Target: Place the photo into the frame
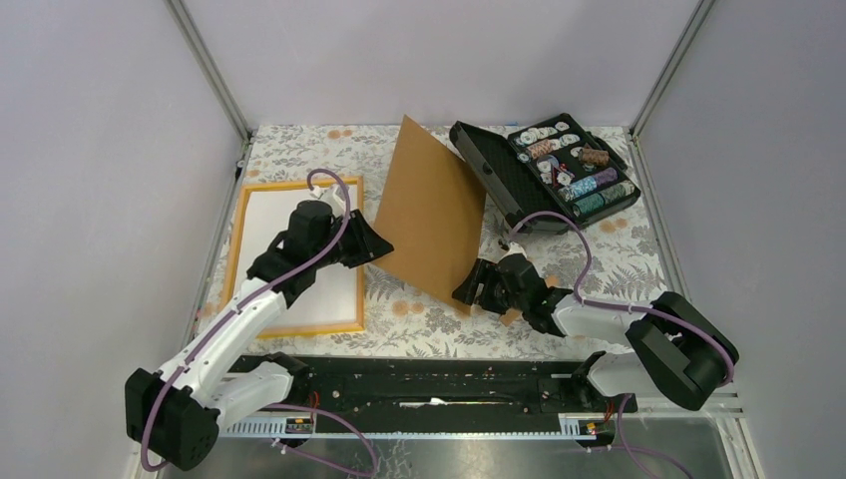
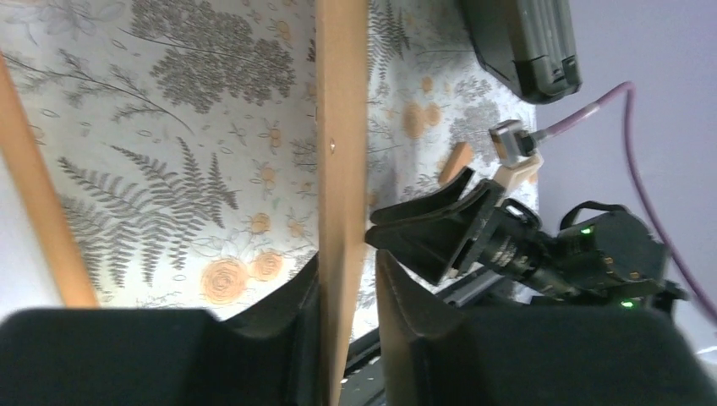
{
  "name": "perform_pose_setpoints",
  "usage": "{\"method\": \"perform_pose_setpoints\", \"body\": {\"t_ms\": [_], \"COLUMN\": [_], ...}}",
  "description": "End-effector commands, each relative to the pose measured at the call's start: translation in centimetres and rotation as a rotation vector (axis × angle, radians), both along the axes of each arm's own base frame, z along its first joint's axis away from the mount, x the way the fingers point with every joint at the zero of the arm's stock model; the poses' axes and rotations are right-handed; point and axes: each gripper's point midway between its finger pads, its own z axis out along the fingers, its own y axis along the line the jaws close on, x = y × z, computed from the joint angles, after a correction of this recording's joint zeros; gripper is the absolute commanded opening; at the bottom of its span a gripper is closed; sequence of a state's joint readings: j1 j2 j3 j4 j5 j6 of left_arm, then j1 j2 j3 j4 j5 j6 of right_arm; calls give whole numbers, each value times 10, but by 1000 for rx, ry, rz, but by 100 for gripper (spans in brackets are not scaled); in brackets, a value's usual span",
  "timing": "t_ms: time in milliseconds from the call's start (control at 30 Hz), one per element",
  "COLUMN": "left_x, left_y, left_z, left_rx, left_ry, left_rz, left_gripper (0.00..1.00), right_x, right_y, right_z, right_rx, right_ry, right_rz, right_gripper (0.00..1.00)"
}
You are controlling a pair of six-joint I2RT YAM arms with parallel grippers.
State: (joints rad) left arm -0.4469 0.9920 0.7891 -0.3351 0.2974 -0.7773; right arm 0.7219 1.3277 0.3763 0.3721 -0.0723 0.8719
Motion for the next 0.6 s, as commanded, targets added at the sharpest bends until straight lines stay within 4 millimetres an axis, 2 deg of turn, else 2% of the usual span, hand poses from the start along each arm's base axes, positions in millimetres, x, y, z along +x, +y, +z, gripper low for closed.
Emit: {"method": "perform_pose_setpoints", "body": {"t_ms": [0, 167, 367, 567], "left_x": [15, 21, 23, 27], "left_y": [6, 2, -1, 18], "left_z": [23, 28, 45, 94], "left_rx": [65, 101, 164, 264], "left_ry": [-102, -110, -151, -267], "left_rz": [20, -22, -110, -80], "left_gripper": [23, 1, 0, 0], "right_x": [-12, -9, -4, 9], "right_y": [-7, -14, -15, -35], "right_z": [-15, -17, -10, 7], "right_rx": [-85, -136, -174, -278], "right_ry": [44, 17, -18, -92], "right_rz": [34, 42, 71, 22], "right_gripper": [75, 78, 86, 93]}}
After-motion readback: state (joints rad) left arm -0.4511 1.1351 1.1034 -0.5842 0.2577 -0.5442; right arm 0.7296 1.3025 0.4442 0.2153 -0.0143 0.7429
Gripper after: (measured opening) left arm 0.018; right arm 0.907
